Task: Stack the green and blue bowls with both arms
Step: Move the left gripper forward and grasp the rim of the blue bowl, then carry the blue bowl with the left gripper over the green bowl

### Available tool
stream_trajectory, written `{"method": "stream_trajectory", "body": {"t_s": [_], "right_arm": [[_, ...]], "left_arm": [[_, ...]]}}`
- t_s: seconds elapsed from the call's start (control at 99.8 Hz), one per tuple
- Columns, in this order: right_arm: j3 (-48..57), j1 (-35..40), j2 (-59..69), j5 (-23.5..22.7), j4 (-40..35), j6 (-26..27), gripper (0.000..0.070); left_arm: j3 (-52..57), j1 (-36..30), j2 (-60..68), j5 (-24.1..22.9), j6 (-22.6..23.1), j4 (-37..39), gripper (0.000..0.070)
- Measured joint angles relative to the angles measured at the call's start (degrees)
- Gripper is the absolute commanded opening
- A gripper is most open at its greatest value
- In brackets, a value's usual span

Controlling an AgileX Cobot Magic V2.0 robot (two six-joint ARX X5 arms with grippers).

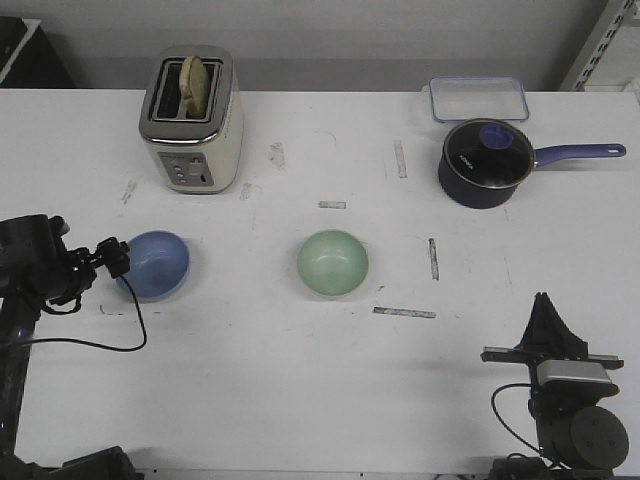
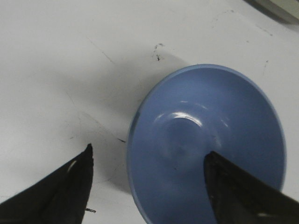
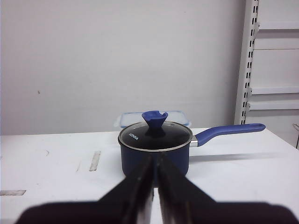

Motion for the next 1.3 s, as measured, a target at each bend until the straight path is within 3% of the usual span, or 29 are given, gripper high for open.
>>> {"method": "stream_trajectory", "body": {"t_s": [0.341,0.511,0.682,0.762,1.023,1.303], "right_arm": [[0.0,0.0,0.0,0.0,0.0,-0.02,0.0004],[0.0,0.0,0.0,-0.02,0.02,-0.04,0.0004],[0.0,0.0,0.0,0.0,0.02,-0.09,0.0004],[0.0,0.0,0.0,0.0,0.02,-0.09,0.0004],[0.0,0.0,0.0,0.0,0.02,-0.09,0.0004],[0.0,0.0,0.0,0.0,0.02,-0.09,0.0004]], "left_arm": [[0.0,0.0,8.59,-0.02,0.02,1.03,0.0422],[0.0,-0.11,10.34,-2.1,0.04,1.66,0.0155],[0.0,-0.13,10.69,-2.8,0.04,1.92,0.0102],[0.0,-0.17,10.73,-2.8,0.04,2.25,0.0],[0.74,-1.86,10.82,-3.02,-0.02,1.01,0.0001],[10.36,-8.33,10.95,-3.04,-1.55,-5.33,0.0001]]}}
